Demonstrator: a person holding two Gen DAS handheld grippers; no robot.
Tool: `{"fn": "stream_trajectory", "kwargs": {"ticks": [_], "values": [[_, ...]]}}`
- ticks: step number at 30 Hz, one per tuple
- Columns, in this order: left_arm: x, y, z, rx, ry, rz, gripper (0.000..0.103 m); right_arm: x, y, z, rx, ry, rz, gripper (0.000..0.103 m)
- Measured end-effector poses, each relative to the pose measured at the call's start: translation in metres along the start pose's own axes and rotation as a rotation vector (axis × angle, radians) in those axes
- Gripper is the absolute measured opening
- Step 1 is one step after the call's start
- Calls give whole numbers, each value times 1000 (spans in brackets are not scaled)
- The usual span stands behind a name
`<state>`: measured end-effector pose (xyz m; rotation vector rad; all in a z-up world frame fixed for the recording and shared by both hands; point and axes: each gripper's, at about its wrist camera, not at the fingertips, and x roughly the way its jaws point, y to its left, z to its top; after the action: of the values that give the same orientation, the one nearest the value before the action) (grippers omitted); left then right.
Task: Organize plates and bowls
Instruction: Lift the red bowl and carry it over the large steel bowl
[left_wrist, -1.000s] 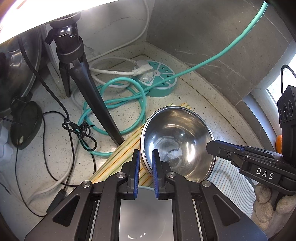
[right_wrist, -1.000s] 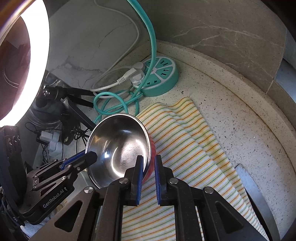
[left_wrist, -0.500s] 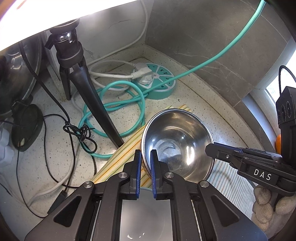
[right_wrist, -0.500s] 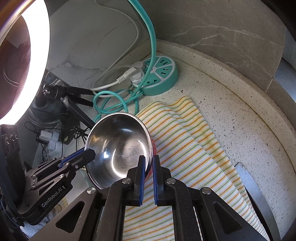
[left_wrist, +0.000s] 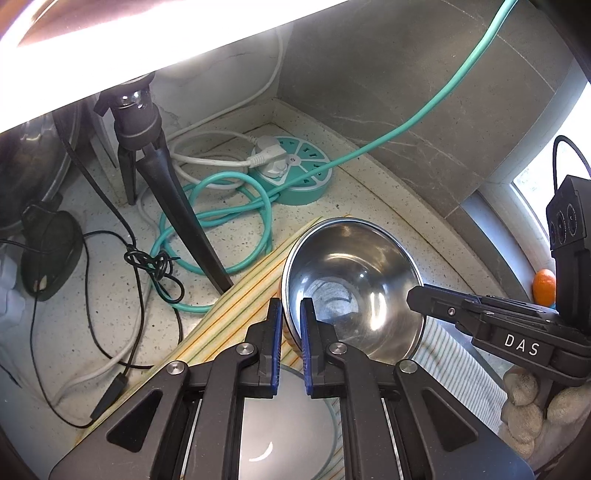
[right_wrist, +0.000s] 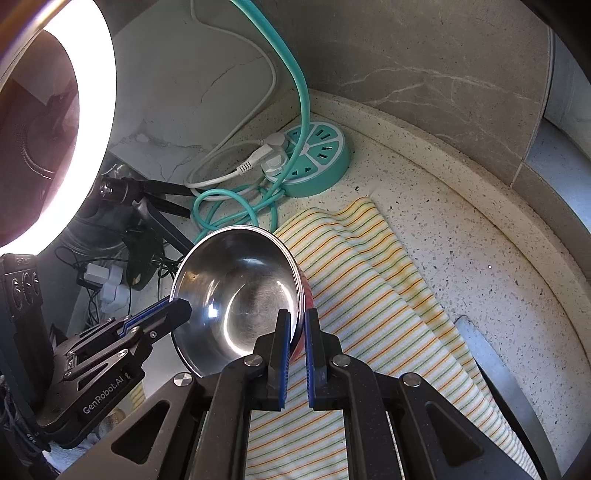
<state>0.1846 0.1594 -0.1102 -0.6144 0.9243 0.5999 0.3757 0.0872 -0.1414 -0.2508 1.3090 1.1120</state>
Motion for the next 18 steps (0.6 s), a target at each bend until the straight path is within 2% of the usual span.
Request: {"fn": "stream_trajectory", "kwargs": {"ticks": [18], "values": [[-55,-10,-3,38,-58,-95,8,-67,30,-16,-5,-72,-61,7]]}}
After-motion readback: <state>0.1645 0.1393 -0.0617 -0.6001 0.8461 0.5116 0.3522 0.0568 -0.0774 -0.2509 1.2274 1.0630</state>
